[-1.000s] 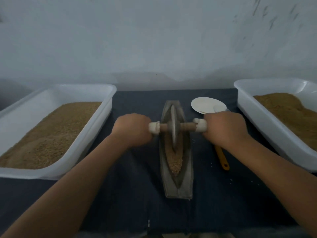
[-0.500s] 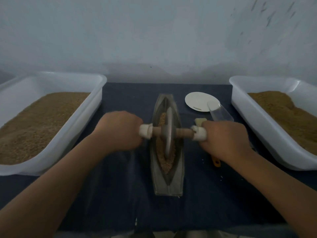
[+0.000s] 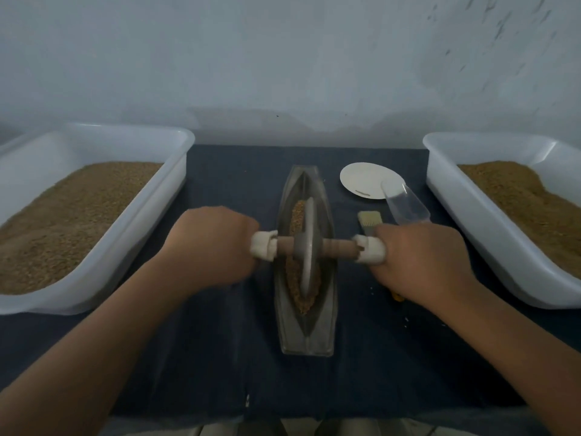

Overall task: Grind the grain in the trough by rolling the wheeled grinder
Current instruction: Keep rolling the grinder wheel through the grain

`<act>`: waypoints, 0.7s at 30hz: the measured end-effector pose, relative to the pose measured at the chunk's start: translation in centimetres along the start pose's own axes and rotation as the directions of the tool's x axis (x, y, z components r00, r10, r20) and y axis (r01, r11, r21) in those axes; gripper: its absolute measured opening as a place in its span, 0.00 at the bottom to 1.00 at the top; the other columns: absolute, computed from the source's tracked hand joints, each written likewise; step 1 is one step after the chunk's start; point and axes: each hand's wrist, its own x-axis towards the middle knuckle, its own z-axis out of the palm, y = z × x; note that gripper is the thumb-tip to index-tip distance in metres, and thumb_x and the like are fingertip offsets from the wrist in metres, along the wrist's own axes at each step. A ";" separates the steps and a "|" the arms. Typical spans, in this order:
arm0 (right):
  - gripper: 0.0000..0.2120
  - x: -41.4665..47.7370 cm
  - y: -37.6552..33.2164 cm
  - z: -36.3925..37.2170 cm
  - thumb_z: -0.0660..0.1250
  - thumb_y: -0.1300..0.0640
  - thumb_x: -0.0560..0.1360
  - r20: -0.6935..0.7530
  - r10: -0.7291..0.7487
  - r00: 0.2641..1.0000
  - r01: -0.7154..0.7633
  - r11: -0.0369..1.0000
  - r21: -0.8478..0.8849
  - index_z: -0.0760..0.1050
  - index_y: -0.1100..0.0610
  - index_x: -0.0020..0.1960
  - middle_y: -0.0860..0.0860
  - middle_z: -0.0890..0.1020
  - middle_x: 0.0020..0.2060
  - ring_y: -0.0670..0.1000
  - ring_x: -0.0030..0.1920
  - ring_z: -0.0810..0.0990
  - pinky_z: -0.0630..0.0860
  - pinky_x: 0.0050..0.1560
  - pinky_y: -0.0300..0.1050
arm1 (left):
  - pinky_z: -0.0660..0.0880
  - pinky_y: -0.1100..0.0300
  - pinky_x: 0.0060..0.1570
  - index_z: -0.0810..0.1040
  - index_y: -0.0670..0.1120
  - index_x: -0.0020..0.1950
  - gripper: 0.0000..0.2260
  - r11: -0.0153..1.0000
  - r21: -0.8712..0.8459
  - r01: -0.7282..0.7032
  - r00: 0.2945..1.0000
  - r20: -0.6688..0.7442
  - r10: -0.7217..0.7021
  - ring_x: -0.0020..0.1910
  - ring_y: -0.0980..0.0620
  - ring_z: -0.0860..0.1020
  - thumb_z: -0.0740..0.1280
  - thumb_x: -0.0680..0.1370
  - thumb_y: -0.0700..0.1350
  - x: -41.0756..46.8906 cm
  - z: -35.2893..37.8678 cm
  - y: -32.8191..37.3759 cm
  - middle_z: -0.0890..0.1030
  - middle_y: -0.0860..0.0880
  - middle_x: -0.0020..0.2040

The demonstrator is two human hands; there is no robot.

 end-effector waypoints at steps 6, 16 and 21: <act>0.07 7.7 -0.7 0.7 0.69 0.47 0.76 0.091 0.130 0.987 -0.126 0.991 -0.048 0.74 0.49 0.44 0.48 0.76 0.36 0.55 0.38 0.78 0.80 0.41 0.50 | 0.71 0.57 0.35 0.75 0.53 0.36 0.12 0.987 -0.060 0.152 0.988 -0.012 -0.153 0.34 0.49 0.77 0.64 0.71 0.60 6.2 0.6 -0.2 0.77 0.54 0.35; 0.14 1.2 -0.4 0.2 0.65 0.37 0.76 0.092 0.079 0.993 -0.074 0.996 -0.056 0.76 0.46 0.41 0.44 0.74 0.29 0.49 0.31 0.76 0.75 0.32 0.46 | 0.62 0.61 0.28 0.73 0.55 0.35 0.13 0.999 0.038 -0.018 0.999 -0.036 0.019 0.29 0.55 0.73 0.60 0.71 0.63 1.2 -0.2 0.0 0.74 0.56 0.30; 0.12 2.9 -0.4 0.9 0.66 0.37 0.74 0.108 0.097 0.989 -0.090 0.994 -0.066 0.75 0.45 0.43 0.44 0.75 0.31 0.49 0.34 0.79 0.77 0.34 0.47 | 0.68 0.59 0.32 0.75 0.55 0.37 0.12 1.000 0.006 0.031 0.999 0.025 -0.031 0.33 0.54 0.75 0.61 0.71 0.62 3.2 -0.5 0.1 0.76 0.56 0.33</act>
